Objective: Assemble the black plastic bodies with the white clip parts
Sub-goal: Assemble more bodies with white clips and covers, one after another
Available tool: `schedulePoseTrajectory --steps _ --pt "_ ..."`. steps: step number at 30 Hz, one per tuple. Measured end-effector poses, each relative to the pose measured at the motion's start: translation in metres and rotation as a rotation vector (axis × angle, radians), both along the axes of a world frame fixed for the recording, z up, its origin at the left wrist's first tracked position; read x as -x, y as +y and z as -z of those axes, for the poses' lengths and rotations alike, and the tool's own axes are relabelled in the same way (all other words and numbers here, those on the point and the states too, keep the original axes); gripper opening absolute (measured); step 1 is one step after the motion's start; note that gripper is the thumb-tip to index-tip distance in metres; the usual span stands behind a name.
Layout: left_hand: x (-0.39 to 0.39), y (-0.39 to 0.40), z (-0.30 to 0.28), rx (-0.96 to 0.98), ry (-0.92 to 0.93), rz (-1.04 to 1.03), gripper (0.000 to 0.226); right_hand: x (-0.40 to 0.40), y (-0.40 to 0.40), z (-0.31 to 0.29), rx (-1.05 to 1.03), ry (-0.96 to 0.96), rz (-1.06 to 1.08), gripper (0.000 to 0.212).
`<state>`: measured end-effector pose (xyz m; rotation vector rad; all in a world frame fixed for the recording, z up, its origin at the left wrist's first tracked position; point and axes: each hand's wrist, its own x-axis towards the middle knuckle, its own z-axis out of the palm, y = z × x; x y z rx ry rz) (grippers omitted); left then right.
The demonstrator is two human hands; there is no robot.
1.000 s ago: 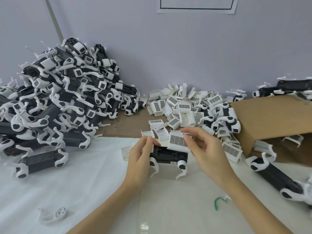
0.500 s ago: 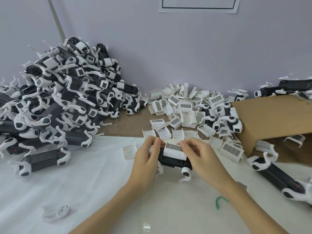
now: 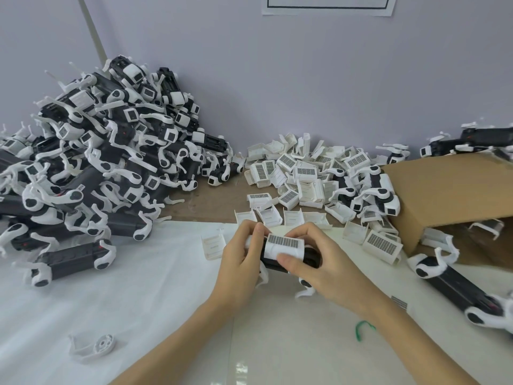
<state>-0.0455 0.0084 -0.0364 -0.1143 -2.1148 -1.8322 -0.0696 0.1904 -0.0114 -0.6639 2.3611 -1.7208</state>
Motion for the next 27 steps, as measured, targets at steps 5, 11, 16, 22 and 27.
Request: schedulePoseTrajectory --steps 5,11,16,22,27 --pt "-0.001 0.000 0.000 -0.029 -0.001 0.017 0.037 -0.001 0.003 -0.004 -0.160 0.115 -0.024 0.034" --pt "-0.002 0.000 0.002 0.187 0.059 -0.141 0.039 -0.006 0.000 -0.006 -0.151 0.170 -0.031 0.045" --pt "-0.004 -0.004 -0.007 0.084 -0.077 -0.023 0.029 -0.006 0.001 -0.001 -0.161 0.209 0.015 0.038" --pt "-0.003 -0.004 -0.019 -0.169 -0.148 0.086 0.012 -0.003 0.005 -0.003 -0.145 0.186 -0.016 0.039" --pt "-0.004 -0.007 -0.017 -0.138 0.064 0.179 0.027 0.003 0.018 -0.011 -0.190 0.236 0.038 0.032"
